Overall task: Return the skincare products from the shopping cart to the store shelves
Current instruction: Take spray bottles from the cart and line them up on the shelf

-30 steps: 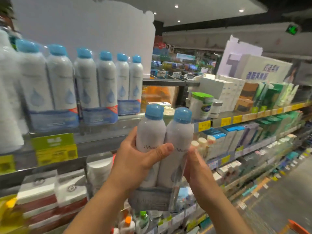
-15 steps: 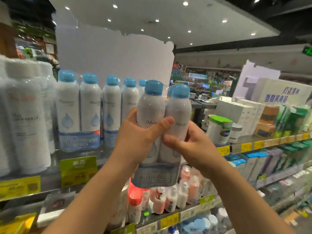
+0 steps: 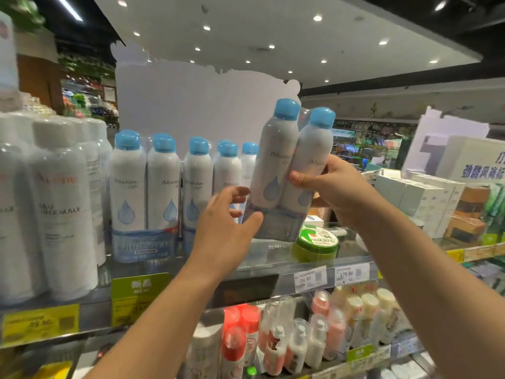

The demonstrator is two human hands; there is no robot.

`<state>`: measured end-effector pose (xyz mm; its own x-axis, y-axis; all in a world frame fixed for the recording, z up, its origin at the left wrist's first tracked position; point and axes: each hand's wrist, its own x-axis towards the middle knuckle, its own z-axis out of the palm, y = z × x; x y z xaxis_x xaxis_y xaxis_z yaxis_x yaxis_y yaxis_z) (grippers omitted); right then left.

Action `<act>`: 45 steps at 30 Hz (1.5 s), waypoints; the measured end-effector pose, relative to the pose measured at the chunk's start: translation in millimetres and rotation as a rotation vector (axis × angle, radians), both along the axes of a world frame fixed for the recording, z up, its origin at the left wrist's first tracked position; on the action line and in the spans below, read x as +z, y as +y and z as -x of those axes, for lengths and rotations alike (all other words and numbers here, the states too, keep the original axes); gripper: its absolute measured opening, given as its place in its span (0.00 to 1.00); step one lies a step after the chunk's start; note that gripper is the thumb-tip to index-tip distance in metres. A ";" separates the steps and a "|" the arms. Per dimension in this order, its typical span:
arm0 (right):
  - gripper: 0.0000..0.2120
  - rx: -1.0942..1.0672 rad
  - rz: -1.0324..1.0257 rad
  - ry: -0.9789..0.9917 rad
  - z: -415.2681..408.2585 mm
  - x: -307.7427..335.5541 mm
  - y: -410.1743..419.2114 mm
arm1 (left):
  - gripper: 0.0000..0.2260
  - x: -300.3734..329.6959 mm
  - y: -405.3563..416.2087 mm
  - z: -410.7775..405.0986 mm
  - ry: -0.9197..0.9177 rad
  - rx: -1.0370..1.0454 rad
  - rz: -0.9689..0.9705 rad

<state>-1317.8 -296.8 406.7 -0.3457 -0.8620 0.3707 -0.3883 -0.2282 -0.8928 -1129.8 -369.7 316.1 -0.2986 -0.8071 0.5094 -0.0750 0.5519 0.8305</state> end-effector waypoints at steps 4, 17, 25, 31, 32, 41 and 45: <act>0.14 -0.014 -0.045 -0.006 19.7 -6.3 -12.1 | 0.14 -6.6 0.8 7.4 -0.012 -0.014 -0.074; 0.14 0.077 -0.082 -0.040 28.6 -34.1 -79.5 | 0.10 -17.4 -28.9 -4.0 -0.069 0.065 -0.172; 0.13 0.042 -0.150 -0.057 29.0 -46.7 -85.2 | 0.10 -22.3 -30.5 -0.2 -0.057 0.053 -0.191; 0.11 0.020 -0.179 -0.041 26.5 -52.9 -89.3 | 0.11 -23.6 -33.4 4.0 -0.048 0.070 -0.201; 0.11 0.017 -0.185 -0.038 26.3 -54.1 -90.8 | 0.11 -24.2 -34.0 4.5 -0.045 0.074 -0.201; 0.10 -0.011 -0.202 -0.059 23.1 -59.3 -101.3 | 0.13 -24.0 -35.3 5.9 -0.105 0.079 -0.181; 0.10 -0.007 -0.195 -0.063 20.2 -60.8 -101.8 | 0.13 -25.9 -35.0 7.7 -0.135 0.103 -0.177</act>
<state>-1338.0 -398.6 346.0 -0.3693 -0.9127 0.1747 -0.3311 -0.0465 -0.9424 -1137.5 -404.8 290.2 -0.2659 -0.9100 0.3182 -0.2407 0.3824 0.8921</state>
